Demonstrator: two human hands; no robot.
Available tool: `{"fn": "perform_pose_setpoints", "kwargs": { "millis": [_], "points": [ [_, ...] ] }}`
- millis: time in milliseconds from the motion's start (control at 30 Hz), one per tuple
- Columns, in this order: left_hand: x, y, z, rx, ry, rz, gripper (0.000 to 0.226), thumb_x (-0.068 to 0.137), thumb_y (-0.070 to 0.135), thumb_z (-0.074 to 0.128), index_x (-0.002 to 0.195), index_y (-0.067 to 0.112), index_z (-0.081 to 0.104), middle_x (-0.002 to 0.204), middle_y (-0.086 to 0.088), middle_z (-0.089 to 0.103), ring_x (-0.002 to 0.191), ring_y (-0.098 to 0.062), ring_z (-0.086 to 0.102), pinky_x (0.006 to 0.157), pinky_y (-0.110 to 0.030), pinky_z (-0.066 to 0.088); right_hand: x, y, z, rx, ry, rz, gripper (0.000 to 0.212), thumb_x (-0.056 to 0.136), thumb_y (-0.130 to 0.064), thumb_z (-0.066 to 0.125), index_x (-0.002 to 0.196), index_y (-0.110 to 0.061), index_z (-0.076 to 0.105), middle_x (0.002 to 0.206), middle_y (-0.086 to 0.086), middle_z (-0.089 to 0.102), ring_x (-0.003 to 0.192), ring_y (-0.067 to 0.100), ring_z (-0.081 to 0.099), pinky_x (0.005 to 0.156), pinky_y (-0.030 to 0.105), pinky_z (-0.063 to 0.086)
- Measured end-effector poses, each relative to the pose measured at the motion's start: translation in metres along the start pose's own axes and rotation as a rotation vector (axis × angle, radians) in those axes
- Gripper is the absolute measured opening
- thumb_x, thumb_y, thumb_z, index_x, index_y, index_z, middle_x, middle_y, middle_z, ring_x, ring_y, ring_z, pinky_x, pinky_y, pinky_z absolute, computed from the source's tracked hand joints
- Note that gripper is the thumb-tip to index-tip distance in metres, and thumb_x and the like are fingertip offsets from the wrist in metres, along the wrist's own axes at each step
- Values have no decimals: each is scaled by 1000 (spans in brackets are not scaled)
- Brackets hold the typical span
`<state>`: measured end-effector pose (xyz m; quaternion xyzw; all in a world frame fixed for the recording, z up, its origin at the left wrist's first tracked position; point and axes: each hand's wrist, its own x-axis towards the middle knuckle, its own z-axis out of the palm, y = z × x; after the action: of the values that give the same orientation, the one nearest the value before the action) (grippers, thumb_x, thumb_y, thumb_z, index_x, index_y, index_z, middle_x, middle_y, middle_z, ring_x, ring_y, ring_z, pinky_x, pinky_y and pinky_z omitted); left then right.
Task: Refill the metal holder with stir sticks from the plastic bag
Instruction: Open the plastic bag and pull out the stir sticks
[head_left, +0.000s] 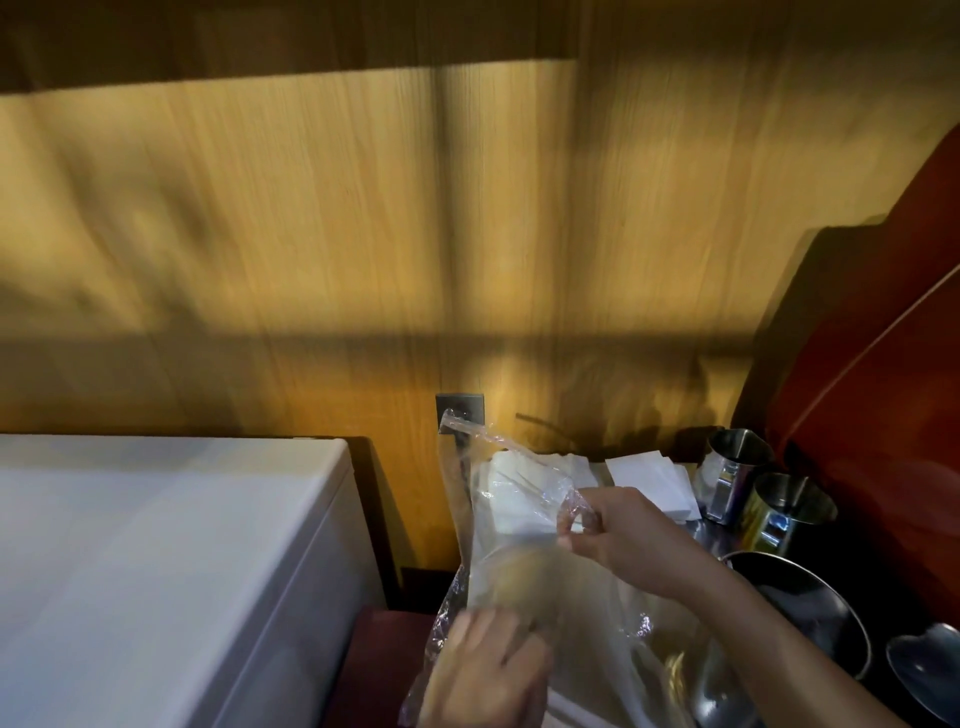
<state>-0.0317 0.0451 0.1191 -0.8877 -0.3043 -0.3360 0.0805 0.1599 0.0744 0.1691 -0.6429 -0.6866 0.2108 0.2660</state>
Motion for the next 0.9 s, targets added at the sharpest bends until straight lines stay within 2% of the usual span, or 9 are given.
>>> {"fn": "perform_pose_setpoints", "kwargs": {
  "millis": [33, 133, 233, 367, 467, 600, 733, 833, 900],
  "points": [
    [6, -2, 1, -88, 14, 12, 14, 85, 20, 58, 88, 25, 71, 89, 2, 70, 81, -12, 57, 69, -22, 51, -1, -3, 0, -9, -8, -11, 30, 84, -20, 64, 62, -36, 52, 56, -13, 42, 56, -2, 39, 51, 16, 28],
    [46, -3, -13, 26, 22, 20, 61, 66, 24, 75, 122, 23, 50, 128, -5, 51, 109, -17, 49, 88, -32, 49, -3, -11, 0, -66, -43, -55, 35, 85, -21, 63, 61, -40, 46, 57, -16, 42, 54, -2, 41, 51, 14, 28],
    [82, -1, -33, 338, -142, 86, 88, 69, 40, 70, 141, 26, 20, 145, -9, 42, 135, -26, 34, 107, -41, 34, -5, -17, 1, -127, -70, -100, 9, 87, -26, 60, 81, -31, 55, 73, -12, 55, 64, 2, 51, 59, 15, 38],
    [97, -4, -31, 375, -389, 89, 53, 87, 26, 56, 132, 20, 30, 117, -5, 63, 124, -23, 48, 113, -45, -7, -12, -20, -7, -199, -66, -120, 30, 87, -27, 59, 67, -41, 41, 60, -17, 42, 54, 0, 43, 50, 15, 29],
    [101, -8, -30, 377, -467, 87, 19, 93, 22, 50, 110, 18, 53, 96, -4, 70, 100, -20, 61, 115, -45, -1, -17, -15, -9, -173, -51, -91, 12, 83, -30, 62, 81, -39, 54, 65, -16, 46, 65, 3, 44, 58, 18, 32],
    [102, -19, -32, 273, -449, -5, 14, 92, 16, 48, 95, 23, 61, 92, 1, 70, 95, -16, 60, 112, -38, 7, -22, -4, -13, -156, -26, 51, 49, 73, -50, 64, 117, -43, 44, 99, -24, 40, 104, 11, 30, 80, 31, 33],
    [101, -36, -41, 206, -352, -103, 17, 93, 23, 43, 92, 25, 60, 94, 5, 68, 91, -14, 57, 109, -33, 15, -29, 6, -22, -42, 38, 96, 19, 78, -32, 69, 86, -38, 53, 85, -18, 53, 84, 5, 49, 68, 19, 41],
    [100, -40, -42, 154, -391, -158, 17, 91, 28, 46, 106, 29, 53, 109, 5, 64, 101, -15, 53, 109, -37, 20, -30, 8, -22, 51, 101, 57, 29, 80, -17, 69, 62, -35, 54, 65, -11, 57, 64, -2, 51, 58, 13, 42],
    [100, -36, -42, 94, -451, -154, 41, 86, 39, 54, 125, 36, 38, 129, 7, 52, 120, -14, 41, 114, -42, 14, -29, 4, -21, 62, 145, 32, 30, 79, -17, 71, 61, -35, 55, 65, -12, 58, 64, -2, 53, 56, 12, 43]
  ]
}}
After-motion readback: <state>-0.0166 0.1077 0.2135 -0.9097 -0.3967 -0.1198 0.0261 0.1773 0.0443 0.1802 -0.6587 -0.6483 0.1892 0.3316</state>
